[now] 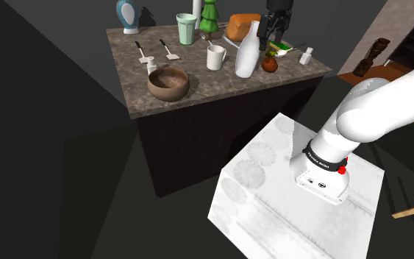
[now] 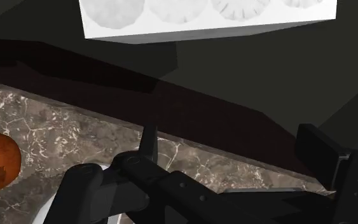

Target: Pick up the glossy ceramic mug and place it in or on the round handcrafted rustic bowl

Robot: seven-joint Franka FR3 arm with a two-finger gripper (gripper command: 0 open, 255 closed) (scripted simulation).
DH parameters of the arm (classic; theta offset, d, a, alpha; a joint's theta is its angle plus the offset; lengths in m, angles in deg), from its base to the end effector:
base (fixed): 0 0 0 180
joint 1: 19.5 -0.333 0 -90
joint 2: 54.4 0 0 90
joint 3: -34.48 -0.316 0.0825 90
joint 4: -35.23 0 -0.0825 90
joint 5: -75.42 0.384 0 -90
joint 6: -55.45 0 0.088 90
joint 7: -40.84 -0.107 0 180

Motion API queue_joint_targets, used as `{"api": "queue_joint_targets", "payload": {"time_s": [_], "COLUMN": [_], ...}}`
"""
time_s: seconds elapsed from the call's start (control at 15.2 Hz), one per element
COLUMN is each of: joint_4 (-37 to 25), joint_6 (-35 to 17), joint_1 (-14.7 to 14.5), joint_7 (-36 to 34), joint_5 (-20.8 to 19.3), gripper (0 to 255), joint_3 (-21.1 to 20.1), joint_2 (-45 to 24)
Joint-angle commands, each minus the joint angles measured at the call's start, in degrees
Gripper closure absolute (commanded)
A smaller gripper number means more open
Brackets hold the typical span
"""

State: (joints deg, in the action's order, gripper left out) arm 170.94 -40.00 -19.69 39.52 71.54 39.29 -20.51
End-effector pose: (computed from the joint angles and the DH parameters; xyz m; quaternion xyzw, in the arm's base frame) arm 0.3591 -0.0396 0.5264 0.9976 -0.0382 -0.0564 0.0089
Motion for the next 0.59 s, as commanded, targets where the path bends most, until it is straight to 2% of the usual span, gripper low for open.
{"api": "queue_joint_targets", "payload": {"time_s": [0.0, 0.53], "joint_4": [-1.42, -10.59], "joint_6": [-3.08, -12.34], "joint_1": [-0.02, -0.02], "joint_7": [0.4, 2.51], "joint_5": [-0.15, 0.24], "gripper": [0, 0], "joint_3": [0.48, 2.3], "joint_2": [-4.16, -21.42]}}
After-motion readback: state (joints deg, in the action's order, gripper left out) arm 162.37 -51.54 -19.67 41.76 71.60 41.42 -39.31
